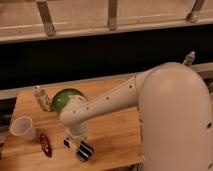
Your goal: Place the eraser on the white sponge
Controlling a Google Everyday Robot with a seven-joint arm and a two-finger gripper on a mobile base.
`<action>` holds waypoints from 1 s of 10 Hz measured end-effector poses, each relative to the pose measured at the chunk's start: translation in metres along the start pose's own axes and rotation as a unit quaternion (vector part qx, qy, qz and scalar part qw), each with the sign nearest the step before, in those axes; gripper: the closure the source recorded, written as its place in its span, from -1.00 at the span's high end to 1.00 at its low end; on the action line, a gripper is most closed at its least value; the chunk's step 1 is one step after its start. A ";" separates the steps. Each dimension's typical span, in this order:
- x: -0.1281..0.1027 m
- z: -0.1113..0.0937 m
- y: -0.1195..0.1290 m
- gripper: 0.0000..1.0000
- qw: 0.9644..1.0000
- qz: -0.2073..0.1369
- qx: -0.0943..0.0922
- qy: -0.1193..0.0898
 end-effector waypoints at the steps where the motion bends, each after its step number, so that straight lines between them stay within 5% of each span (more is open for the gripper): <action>1: 0.000 0.000 0.000 -0.84 1.000 -0.001 0.001 0.001; 8: -0.001 0.000 0.002 0.54 1.000 -0.002 0.000 0.000; 10: -0.001 0.000 0.002 0.60 1.000 -0.002 0.000 0.000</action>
